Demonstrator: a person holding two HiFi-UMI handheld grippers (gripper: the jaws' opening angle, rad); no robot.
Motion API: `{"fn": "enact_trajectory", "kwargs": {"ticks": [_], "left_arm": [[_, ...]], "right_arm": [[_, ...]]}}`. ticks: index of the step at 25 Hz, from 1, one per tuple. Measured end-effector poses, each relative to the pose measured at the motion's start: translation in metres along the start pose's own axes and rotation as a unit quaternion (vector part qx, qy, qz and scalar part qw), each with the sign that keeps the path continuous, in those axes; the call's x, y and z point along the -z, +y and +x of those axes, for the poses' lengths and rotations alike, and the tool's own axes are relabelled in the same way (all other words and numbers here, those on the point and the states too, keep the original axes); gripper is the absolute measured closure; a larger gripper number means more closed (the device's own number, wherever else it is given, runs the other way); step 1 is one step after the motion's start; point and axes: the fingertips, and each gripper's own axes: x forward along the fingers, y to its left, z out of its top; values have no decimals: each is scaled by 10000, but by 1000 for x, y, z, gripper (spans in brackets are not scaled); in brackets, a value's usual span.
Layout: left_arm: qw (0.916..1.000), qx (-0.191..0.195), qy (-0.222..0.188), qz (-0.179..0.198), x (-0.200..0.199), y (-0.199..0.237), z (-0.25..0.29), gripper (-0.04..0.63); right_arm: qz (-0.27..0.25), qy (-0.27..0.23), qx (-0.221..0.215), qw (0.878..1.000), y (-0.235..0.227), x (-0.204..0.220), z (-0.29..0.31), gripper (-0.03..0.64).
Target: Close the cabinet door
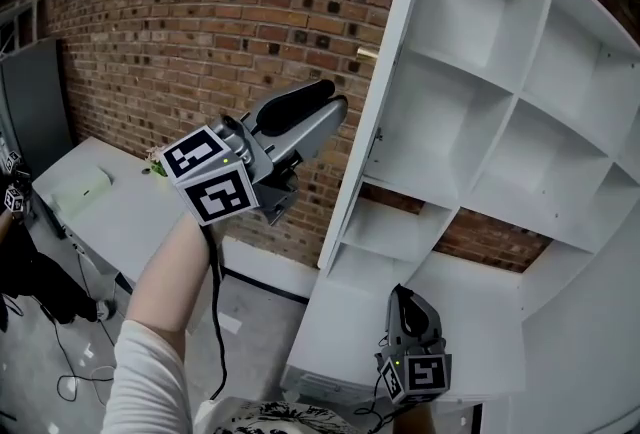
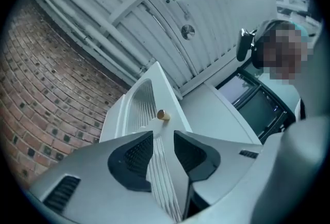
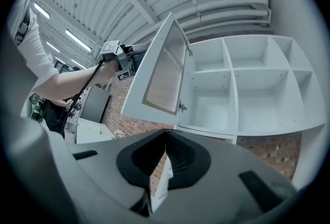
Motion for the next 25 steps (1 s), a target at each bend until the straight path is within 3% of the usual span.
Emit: {"fn": "enact_trajectory", "kwargs": {"ticks": [3,9,14,18,25], "left_arm": [[9992,368,13,-131,-12,3,11,451],[9968,697,-109,-383,-37,12,26,449],[9910,1191,71,-604,-37,1,42,431],[9896,1271,32,-670,-33,-1,44,481],[9873,1451,82,-644,-31,-4,46,489]], "right_arm": [[-36,-12,8,10000,-1,0,2,609],[-67,143,80,9998,-4,8,-1,609],[-68,161,127,9998,-4,10,-5,609],[-9,88,126,9999,5,13,-9,609],[182,231,252,9992,13,29,-8,609]]}}
